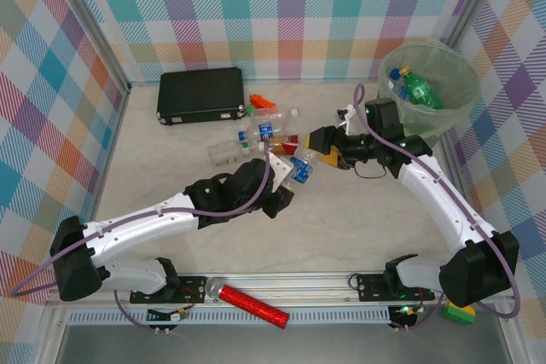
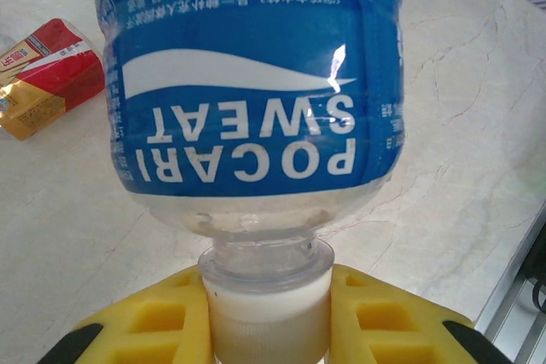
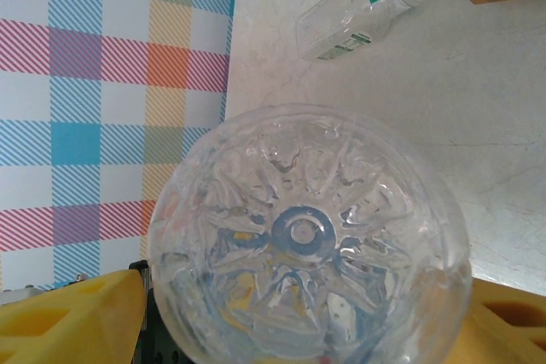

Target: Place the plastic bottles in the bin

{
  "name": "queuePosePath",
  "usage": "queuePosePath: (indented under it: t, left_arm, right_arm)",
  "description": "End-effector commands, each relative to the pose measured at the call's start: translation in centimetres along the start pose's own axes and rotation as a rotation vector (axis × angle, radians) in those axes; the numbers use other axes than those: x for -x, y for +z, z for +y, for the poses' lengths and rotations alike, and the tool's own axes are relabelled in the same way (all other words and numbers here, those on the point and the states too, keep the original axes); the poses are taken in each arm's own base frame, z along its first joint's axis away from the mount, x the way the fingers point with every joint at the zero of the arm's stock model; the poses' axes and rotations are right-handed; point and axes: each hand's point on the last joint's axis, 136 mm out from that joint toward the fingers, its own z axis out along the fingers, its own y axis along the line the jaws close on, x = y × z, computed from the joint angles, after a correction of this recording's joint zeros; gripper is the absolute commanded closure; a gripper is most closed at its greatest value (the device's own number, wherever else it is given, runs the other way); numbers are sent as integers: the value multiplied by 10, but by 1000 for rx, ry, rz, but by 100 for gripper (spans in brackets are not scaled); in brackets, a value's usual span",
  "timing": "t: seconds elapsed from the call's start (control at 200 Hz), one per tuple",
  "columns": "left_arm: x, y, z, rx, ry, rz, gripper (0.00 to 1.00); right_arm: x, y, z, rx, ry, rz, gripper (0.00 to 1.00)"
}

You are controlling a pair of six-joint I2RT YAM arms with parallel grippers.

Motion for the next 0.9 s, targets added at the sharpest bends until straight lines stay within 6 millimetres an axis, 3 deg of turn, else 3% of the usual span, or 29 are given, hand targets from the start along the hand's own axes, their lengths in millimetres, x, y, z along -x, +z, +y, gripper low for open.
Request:
queuePosePath:
  t: [0.0, 0.305, 0.445, 0.59, 0.655, 0.805, 0.895]
  left_arm:
    - [18, -7, -19, -56, 48, -42, 77]
    - [21, -12, -17, -48, 44, -61, 77]
    - [18, -10, -15, -38, 42, -49, 77]
    - [18, -8, -14, -27, 39, -48, 73]
    - [19, -7, -14, -25, 35, -49, 59]
    - [28, -16, -8, 1, 10, -91, 1]
    - [31, -24, -3, 20, -5, -125, 0]
  right_arm:
    - [7, -2, 6, 5, -53, -16, 21]
    - [10, -2, -10, -76, -29, -44, 19]
    - [10, -6, 1, -36, -46, -55, 33]
    - [9, -10, 7, -22, -52, -62, 37]
    - [9, -14, 10, -24, -58, -77, 38]
    - [17, -32, 12, -100, -90, -156, 39]
    - [28, -50, 11, -185, -121, -229, 38]
